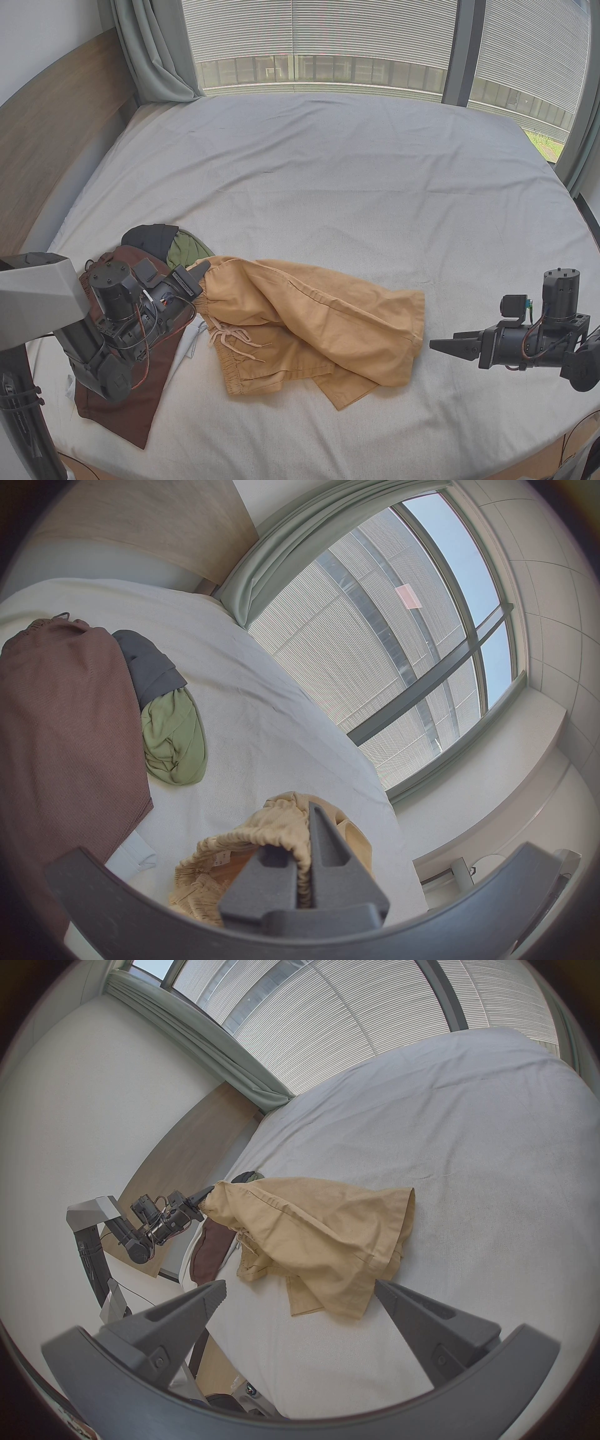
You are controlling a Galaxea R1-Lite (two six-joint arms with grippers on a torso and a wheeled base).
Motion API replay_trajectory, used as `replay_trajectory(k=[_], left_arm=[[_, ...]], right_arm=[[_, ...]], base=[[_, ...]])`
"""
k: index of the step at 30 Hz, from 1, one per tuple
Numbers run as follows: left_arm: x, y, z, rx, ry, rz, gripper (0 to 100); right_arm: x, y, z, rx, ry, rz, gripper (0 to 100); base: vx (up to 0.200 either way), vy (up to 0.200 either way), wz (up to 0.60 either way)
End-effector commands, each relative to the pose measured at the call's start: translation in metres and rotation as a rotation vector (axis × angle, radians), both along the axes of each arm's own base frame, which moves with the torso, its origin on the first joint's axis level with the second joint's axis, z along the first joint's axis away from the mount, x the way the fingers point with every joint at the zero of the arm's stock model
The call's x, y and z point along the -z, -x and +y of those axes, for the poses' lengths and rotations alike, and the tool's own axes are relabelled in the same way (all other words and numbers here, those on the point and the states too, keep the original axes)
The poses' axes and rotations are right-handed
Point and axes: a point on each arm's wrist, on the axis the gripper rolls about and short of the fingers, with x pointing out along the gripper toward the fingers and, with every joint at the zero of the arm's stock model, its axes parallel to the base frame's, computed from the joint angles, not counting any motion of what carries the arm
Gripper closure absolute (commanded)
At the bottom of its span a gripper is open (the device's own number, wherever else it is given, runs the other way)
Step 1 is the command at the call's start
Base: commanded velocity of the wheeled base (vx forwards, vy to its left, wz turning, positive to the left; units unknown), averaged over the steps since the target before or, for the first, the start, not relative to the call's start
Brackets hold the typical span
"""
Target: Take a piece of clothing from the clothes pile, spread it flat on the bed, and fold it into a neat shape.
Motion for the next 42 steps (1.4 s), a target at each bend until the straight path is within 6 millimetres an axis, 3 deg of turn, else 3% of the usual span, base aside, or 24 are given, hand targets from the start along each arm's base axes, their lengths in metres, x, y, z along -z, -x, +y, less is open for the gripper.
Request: replay_trajectory(k=[1, 12, 42], left_arm=[[0.007, -0.003, 0.001, -0.005, -0.005, 0.020, 100], [0.007, -0.003, 0.001, -0.005, -0.004, 0.017, 100], [0.010, -0.004, 0.003, -0.009, -0.007, 0.025, 100]], right_arm=[[0.017, -0.005, 0.001, -0.007, 0.006, 0.058, 0], [0.032, -0.012, 0.006, -0.009, 0.001, 0.122, 0], [0.080, -0.049, 0.014, 0.065, -0.105, 0.087, 0]], base=[[0.000, 0.000, 0.00], [0.000, 0.000, 0.00], [0.000, 0.000, 0.00]])
